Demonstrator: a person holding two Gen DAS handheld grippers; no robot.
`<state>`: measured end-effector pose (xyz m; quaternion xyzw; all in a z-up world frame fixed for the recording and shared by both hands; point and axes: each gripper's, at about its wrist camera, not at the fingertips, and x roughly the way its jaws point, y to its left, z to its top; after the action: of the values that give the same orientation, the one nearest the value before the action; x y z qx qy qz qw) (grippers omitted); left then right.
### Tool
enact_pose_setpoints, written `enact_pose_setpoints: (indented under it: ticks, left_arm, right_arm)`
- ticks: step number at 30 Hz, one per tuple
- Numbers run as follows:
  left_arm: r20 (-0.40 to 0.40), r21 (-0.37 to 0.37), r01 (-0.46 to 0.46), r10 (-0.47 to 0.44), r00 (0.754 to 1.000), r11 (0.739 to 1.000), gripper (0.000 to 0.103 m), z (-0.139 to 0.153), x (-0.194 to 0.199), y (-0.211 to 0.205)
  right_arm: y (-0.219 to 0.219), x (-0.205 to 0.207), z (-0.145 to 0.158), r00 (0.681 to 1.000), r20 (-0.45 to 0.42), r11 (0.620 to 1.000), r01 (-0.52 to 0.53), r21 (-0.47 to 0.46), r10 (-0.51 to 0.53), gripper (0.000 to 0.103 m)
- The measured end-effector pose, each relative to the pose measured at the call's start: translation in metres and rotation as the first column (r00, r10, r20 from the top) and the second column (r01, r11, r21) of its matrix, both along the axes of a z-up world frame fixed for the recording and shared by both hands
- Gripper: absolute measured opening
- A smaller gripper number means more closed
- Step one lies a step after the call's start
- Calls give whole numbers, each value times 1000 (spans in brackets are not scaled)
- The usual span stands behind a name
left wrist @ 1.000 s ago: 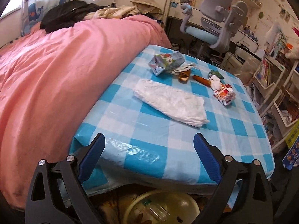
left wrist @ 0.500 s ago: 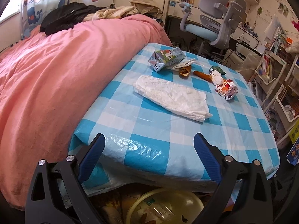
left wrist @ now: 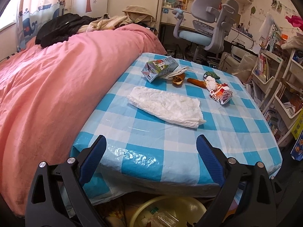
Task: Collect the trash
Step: 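Move both open tools from the bucket toward the items on the table, then grasp the white napkin with the left tool and lift it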
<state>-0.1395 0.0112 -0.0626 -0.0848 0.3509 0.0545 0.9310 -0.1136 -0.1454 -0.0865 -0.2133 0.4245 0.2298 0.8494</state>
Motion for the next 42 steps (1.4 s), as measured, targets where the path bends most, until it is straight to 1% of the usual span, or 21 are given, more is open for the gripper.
enact_pose_setpoints:
  ticks: [6,12,17,22,27,30,32,37,42]
  left_arm:
    - [-12,-41,0,0,1000,999,92,-1,0,6]
    - [-13,-45,7,-8,1000,999,92,-1,0,6]
    - [-24,-71,33,-35,999,997,92,-1,6,4]
    - [-26,-45,50,-52,998,998,94,0,15,-3]
    - [-49,-38,60,-62,997,997,94,-4,34,-5]
    - [-61,-70,61,-65,996,996,94,-5,49,-1]
    - [-76,-81,68,-74,994,994,94,-7,62,0]
    - [-132,-79,102,-112,985,992,94,-17,91,-5]
    - [-192,-31,144,-147,970,989,94,-29,123,-13]
  right_arm:
    - [2,-1,0,1000,6,1000,1,-5,-1,95]
    - [3,-4,2,1000,9,1000,-1,4,1,95]
    - [4,-6,12,1000,30,1000,-6,23,5,95]
    - [0,-5,20,999,49,998,-3,56,0,95]
    - [-6,-1,25,999,42,996,12,89,-15,95]
    - [-11,2,27,999,39,994,21,110,-26,95]
    - [-13,3,29,999,37,992,27,124,-31,95]
    - [-19,8,32,999,33,988,37,148,-42,95]
    - [-24,11,34,998,24,984,48,172,-53,95]
